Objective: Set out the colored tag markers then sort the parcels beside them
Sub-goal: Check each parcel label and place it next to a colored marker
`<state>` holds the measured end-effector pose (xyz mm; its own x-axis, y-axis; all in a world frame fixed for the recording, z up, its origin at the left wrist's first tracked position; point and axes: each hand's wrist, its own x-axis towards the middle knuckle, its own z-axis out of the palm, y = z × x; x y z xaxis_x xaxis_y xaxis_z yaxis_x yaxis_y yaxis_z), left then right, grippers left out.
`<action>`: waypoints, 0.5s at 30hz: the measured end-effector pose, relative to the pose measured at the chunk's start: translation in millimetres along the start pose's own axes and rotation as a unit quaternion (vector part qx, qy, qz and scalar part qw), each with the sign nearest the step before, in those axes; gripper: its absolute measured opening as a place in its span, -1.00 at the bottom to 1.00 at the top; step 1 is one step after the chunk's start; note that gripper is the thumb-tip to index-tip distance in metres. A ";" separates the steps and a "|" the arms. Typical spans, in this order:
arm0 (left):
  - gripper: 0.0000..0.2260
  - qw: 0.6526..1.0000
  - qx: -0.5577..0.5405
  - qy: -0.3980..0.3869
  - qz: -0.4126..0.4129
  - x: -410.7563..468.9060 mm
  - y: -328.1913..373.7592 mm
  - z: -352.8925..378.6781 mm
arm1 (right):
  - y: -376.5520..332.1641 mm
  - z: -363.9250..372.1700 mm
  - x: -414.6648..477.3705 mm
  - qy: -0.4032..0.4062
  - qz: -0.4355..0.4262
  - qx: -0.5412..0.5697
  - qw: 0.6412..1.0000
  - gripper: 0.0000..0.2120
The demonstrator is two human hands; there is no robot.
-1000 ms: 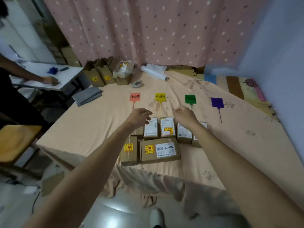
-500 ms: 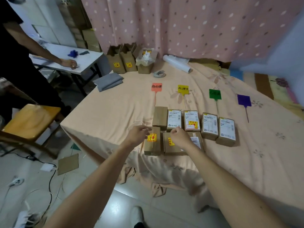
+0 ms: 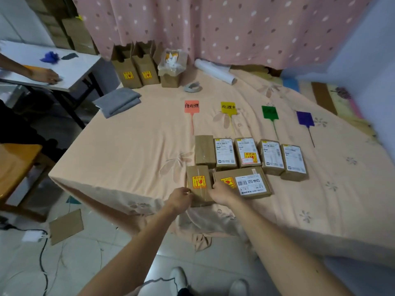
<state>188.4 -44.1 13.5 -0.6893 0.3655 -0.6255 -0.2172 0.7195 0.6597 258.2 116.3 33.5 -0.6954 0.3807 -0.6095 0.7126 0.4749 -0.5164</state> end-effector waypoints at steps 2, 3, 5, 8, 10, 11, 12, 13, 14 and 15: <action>-0.61 1.000 -0.016 -0.001 -0.016 1.9 -3.6 5.2 | 0.8 4.1 3.6 0.000 0.008 0.010 1.000 -0.75; -0.61 0.999 -0.029 0.002 -0.024 2.6 -5.8 7.1 | 1.2 5.5 3.5 0.002 0.015 0.011 1.000 -0.73; -0.60 0.998 -0.060 0.006 -0.036 3.0 -10.9 10.8 | 3.6 9.7 4.3 0.004 0.023 0.009 1.000 -0.71; -0.67 0.993 -0.105 0.024 -0.047 3.6 -18.8 15.4 | 7.4 16.7 6.1 0.023 0.010 0.016 1.000 -0.76; -0.72 0.987 -0.150 0.038 -0.052 1.9 -22.9 15.8 | 8.9 20.9 4.3 0.052 -0.004 0.031 0.998 -0.84; -0.72 0.983 -0.169 0.043 -0.049 -0.7 -24.2 15.9 | 9.1 22.5 2.0 0.069 -0.009 0.035 0.997 -0.88; -0.72 0.981 -0.186 0.048 -0.043 -4.3 -24.3 15.4 | 8.6 23.4 -0.9 0.085 -0.015 0.039 0.995 -0.91; -0.72 0.977 -0.204 0.052 -0.033 -8.4 -23.0 14.2 | 7.1 23.0 -4.3 0.098 -0.021 0.047 0.994 -0.91; -0.72 0.972 -0.227 0.058 -0.023 -13.0 -20.4 12.4 | 5.1 21.6 -7.7 0.108 -0.026 0.058 0.992 -0.90; -0.73 0.965 -0.253 0.065 -0.011 -18.4 -16.9 9.7 | 2.8 18.8 -11.2 0.117 -0.032 0.071 0.990 -0.87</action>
<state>211.4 -57.2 9.8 -0.7545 0.2526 -0.6058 -0.5199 0.3334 0.7865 269.7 98.4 27.6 -0.7300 0.5354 -0.4249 0.6607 0.3937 -0.6391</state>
